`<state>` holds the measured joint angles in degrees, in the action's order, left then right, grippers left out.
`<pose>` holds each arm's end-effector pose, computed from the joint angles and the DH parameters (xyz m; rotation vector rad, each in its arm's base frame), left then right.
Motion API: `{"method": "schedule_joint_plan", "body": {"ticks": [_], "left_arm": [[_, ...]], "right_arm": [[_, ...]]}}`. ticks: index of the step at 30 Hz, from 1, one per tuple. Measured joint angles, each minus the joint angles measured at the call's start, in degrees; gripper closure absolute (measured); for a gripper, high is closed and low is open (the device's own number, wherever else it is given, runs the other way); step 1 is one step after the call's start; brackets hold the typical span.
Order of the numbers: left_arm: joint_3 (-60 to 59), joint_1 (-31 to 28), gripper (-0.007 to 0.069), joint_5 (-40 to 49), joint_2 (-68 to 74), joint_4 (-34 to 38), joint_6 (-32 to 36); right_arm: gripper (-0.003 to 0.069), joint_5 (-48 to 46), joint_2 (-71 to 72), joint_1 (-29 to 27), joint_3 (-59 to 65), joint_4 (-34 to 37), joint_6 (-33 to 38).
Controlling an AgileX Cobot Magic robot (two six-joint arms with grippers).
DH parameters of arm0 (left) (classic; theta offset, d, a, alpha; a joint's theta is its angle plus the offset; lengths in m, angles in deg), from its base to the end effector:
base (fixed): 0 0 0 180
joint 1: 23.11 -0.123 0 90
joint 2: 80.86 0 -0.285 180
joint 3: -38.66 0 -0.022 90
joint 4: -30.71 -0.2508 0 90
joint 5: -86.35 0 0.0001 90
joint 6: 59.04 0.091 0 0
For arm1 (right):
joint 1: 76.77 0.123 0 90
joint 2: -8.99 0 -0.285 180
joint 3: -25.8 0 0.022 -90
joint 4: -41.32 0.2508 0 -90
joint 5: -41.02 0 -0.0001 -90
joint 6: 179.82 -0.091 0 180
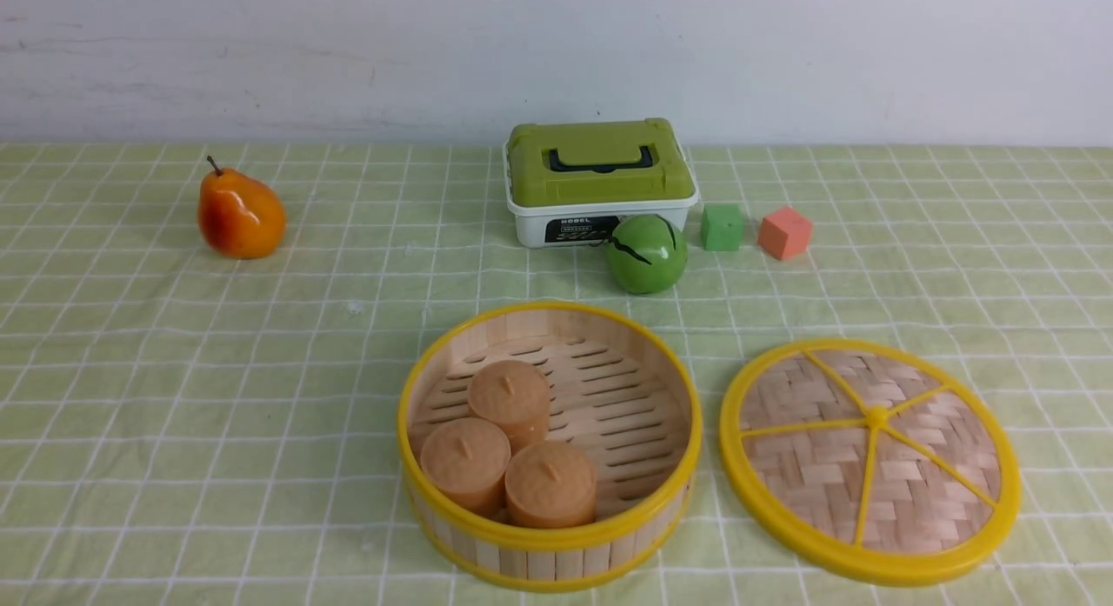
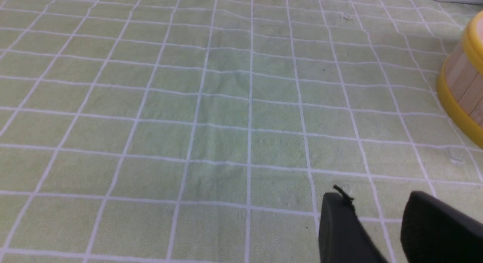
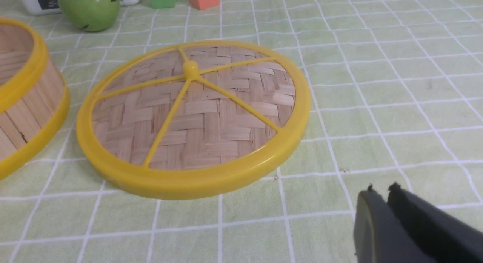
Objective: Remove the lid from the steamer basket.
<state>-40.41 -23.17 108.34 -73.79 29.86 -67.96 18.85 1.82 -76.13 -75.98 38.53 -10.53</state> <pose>0.0524 0.0006 0.1685 -0.1387 1.8831 -0.0911 0.0522 -0.0011 0.1731 0.1352 1.8729 0.0880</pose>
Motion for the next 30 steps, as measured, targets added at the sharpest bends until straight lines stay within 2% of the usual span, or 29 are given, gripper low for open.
{"method": "schedule_joint_plan", "body": {"ticks": [30], "left_arm": [[0.0,0.0,0.0386,0.0,0.0,0.0,0.0]], "right_arm": [[0.059,-0.02,0.0,0.0,0.0,0.0,0.0]]}}
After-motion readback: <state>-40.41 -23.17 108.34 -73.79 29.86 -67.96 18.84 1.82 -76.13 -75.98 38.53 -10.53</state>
